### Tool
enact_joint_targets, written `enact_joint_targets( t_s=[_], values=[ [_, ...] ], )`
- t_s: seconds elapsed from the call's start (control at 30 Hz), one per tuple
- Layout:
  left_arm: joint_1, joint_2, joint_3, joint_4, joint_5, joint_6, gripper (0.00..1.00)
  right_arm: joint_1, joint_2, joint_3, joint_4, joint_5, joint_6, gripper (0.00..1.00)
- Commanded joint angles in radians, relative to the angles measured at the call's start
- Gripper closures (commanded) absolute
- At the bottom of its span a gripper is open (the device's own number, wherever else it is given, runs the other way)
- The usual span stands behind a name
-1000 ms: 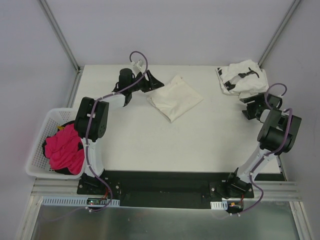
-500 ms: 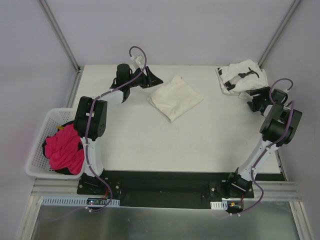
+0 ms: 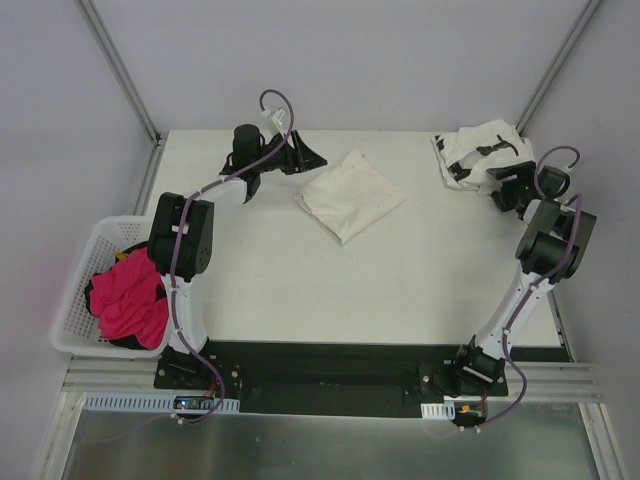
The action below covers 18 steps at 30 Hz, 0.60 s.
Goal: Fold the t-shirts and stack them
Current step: Smooth out wrinkles on the folded tshirt
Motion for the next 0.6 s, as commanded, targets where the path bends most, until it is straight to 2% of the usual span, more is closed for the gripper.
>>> enact_joint_targets(
  t_s=[0.0,0.57],
  values=[
    [0.007,-0.013,0.020,0.052,0.030,0.001,0.41,0.025,0.065,0.067,-0.089,0.036,-0.012,0.21],
    [0.010,0.015,0.020,0.087,0.041,-0.036,0.42,0.132,0.245,0.389,-0.276,0.097,-0.026,0.21]
  ],
)
